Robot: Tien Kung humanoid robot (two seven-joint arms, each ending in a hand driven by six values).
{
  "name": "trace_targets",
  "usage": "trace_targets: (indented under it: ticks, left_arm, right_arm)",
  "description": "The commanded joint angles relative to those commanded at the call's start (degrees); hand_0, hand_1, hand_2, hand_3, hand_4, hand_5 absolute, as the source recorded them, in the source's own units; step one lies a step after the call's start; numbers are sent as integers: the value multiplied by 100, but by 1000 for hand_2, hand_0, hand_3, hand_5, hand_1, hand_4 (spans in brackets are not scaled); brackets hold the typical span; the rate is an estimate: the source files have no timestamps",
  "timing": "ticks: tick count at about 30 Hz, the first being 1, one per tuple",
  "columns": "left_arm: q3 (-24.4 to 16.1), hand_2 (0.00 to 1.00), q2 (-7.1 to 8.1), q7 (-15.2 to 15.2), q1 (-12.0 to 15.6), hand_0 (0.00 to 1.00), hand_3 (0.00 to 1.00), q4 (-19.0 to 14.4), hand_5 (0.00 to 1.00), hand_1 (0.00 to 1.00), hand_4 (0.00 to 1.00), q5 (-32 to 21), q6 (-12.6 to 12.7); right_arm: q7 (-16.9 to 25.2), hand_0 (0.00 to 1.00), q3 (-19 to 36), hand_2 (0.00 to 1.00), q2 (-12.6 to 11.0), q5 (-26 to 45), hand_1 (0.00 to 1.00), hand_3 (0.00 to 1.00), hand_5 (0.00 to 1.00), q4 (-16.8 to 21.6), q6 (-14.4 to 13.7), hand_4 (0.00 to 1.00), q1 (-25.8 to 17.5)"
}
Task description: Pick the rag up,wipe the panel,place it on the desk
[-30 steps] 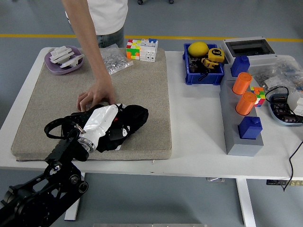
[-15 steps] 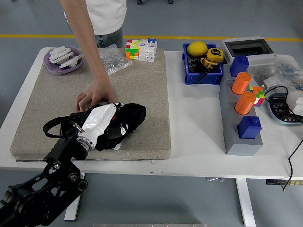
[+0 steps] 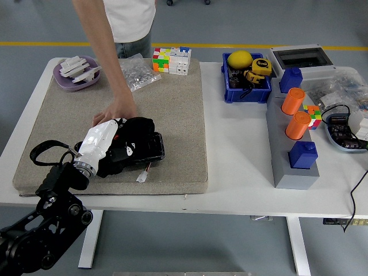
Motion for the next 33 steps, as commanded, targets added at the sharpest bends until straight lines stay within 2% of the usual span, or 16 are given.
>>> trace_targets:
  ticks: [8, 16, 33]
  left_arm:
    - [-560, 522, -48, -7, 174, 301, 504, 23, 2, 271, 128, 44, -5]
    - [-1148, 520, -8, -10, 368, 304, 502, 56, 2, 271, 127, 77, -13]
    - [-2076, 523, 18, -43, 743, 302, 502, 74, 2, 285, 129, 164, 11]
  right_arm:
    - [3, 718, -8, 604, -1, 18, 608, 577, 449, 0, 5, 998, -5]
    - [1, 718, -10, 604, 12, 25, 608, 577, 449, 0, 5, 998, -27]
    - [-8, 718, -102, 604, 19, 131, 608, 578, 450, 0, -23, 998, -77]
